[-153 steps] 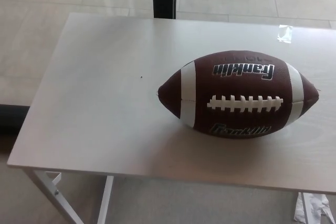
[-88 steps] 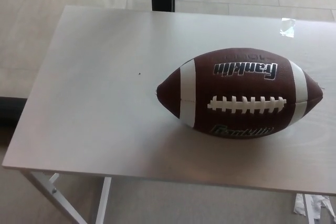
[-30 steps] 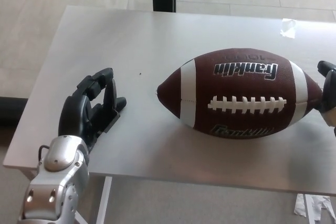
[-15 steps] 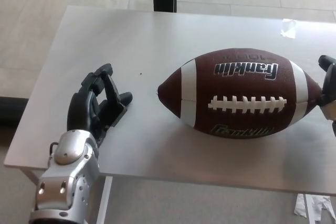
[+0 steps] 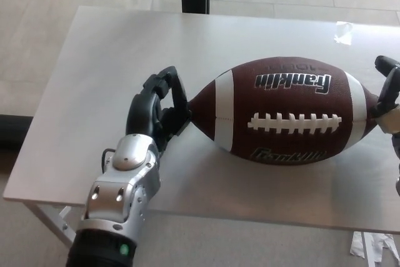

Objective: The robot uses both its hands to grab the left and right ends of a football kept in the middle of the desk infront of it, lifts it up and places it in the palm of a person

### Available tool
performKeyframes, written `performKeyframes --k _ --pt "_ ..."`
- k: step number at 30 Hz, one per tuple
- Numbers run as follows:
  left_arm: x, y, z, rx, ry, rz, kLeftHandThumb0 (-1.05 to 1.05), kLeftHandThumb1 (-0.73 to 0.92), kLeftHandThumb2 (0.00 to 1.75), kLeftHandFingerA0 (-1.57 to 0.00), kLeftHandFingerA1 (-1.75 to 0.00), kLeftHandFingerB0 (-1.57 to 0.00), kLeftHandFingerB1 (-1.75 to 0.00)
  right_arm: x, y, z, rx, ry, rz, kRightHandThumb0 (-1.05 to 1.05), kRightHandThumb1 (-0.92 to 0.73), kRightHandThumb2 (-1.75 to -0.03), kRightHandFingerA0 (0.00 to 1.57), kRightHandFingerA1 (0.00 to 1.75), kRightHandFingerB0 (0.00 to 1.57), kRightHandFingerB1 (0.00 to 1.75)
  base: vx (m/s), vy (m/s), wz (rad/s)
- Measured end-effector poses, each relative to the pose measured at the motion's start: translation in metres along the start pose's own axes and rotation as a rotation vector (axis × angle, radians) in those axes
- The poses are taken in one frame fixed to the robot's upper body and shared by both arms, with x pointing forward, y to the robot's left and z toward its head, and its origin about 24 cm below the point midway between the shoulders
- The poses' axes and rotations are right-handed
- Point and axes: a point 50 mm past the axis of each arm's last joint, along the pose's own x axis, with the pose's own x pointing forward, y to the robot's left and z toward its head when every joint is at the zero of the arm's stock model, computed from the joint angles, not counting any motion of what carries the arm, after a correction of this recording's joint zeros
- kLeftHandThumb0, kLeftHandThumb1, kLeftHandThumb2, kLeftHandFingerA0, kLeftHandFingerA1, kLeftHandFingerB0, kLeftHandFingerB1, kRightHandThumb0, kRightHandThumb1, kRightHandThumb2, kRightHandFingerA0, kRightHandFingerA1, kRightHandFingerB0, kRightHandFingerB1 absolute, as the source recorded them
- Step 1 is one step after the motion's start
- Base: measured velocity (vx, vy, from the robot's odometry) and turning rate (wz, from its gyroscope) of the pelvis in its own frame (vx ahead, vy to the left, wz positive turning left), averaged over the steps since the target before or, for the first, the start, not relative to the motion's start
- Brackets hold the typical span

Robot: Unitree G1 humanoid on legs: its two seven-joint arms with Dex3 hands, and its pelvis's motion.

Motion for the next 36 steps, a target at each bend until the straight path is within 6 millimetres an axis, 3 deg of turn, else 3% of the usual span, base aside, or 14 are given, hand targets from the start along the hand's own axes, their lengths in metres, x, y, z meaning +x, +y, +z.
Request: performKeyframes --k 6,10,11,12,14,15,18,19,22,23,27,33,34,36 --pt "0.001 -0.007 -0.002 0.046 0.004 -0.018 -0.93 0.92 0.93 -0.21 -0.52 -0.08 -0.28 0.0 -0.002 -0.004 -0.003 0.016 -0.008 -0.82 -0.92 -0.68 0.53 0.51 0.48 0.35 0.0 0.0 0.0" --pt "0.001 -0.011 -0.004 0.022 0.008 -0.013 -0.89 0.88 1.24 -0.17 -0.54 -0.06 -0.25 0.0 -0.003 -0.006 0.002 0.018 -0.01 -0.8 -0.91 -0.68 0.56 0.52 0.47 0.35 0.0 0.0 0.0" --pt "0.001 -0.011 -0.004 0.014 0.008 -0.009 -0.9 0.87 1.24 -0.18 -0.55 -0.07 -0.24 -0.001 -0.003 -0.007 0.003 0.019 -0.009 -0.77 -0.71 -1.09 0.5 0.62 0.42 0.51 0.0 0.0 0.0" --pt "0.001 -0.011 -0.004 0.005 0.009 -0.008 -0.88 0.86 1.25 -0.16 -0.55 -0.04 -0.23 -0.001 -0.003 -0.007 0.005 0.019 -0.009 -0.8 -0.91 -0.68 0.56 0.54 0.48 0.35 0.0 0.0 0.0" --pt "0.002 -0.015 -0.006 -0.033 0.014 -0.003 -0.86 0.85 1.25 -0.17 -0.55 0.0 -0.14 -0.001 -0.002 -0.008 0.01 0.019 -0.01 -0.77 -0.71 -1.11 0.52 0.62 0.4 0.5 0.0 0.0 0.0" --pt "0.002 -0.016 -0.006 -0.047 0.014 -0.002 -0.98 0.88 1.01 -0.22 -0.53 0.0 -0.03 -0.001 -0.002 -0.008 0.015 0.02 -0.009 -0.8 -0.91 -0.68 0.58 0.51 0.48 0.35 0.0 0.0 0.0" --pt "0.002 -0.022 -0.007 -0.11 0.022 0.013 -0.94 0.88 1.16 -0.22 -0.57 0.0 0.0 -0.003 0.003 -0.01 0.04 0.023 -0.004 -0.77 -0.71 -1.1 0.5 0.61 0.39 0.5 0.0 0.0 0.0" --pt "0.002 -0.023 -0.007 -0.126 0.023 0.017 -0.93 0.86 1.15 -0.21 -0.58 0.0 0.0 -0.004 0.004 -0.011 0.048 0.024 -0.004 -0.83 -0.89 -0.68 0.58 0.52 0.47 0.34 0.0 0.0 0.0" --pt "0.003 -0.02 -0.007 -0.15 0.025 0.037 -0.99 0.92 1.3 -0.24 -0.61 0.0 -0.01 -0.007 0.009 -0.013 0.076 0.026 -0.005 -0.85 -0.89 -0.67 0.62 0.54 0.47 0.34 0.0 0.0 0.0" --pt "0.003 -0.02 -0.007 -0.152 0.026 0.04 -1.0 0.92 1.3 -0.25 -0.61 0.0 -0.01 -0.007 0.01 -0.013 0.081 0.027 -0.005 -0.84 -0.71 -1.1 0.57 0.63 0.4 0.49 0.0 0.0 0.0" --pt "0.004 -0.019 -0.007 -0.172 0.029 0.05 -1.02 0.92 0.91 -0.23 -0.55 0.0 0.0 -0.011 0.022 -0.007 0.11 -0.003 0.012 -0.85 -0.75 -1.12 0.56 0.64 0.39 0.49 0.0 0.0 0.0" --pt "0.006 -0.019 -0.009 -0.188 0.028 0.059 -1.03 0.88 1.32 -0.3 -0.64 0.0 0.0 -0.015 0.033 0.005 0.109 -0.055 0.056 -0.85 -0.74 -1.14 0.58 0.65 0.36 0.48 0.0 0.0 0.0" --pt "0.006 -0.019 -0.009 -0.19 0.027 0.06 -1.03 0.87 1.33 -0.28 -0.65 0.0 0.0 -0.016 0.034 0.007 0.109 -0.064 0.06 -0.86 -0.92 -0.68 0.63 0.59 0.44 0.33 0.0 0.0 0.0" --pt "0.006 -0.019 -0.009 -0.194 0.025 0.06 -1.04 0.9 1.34 -0.29 -0.69 0.0 -0.01 -0.017 0.035 0.011 0.111 -0.076 0.064 -0.86 -0.92 -0.69 0.59 0.59 0.42 0.33 0.0 0.0 0.0"
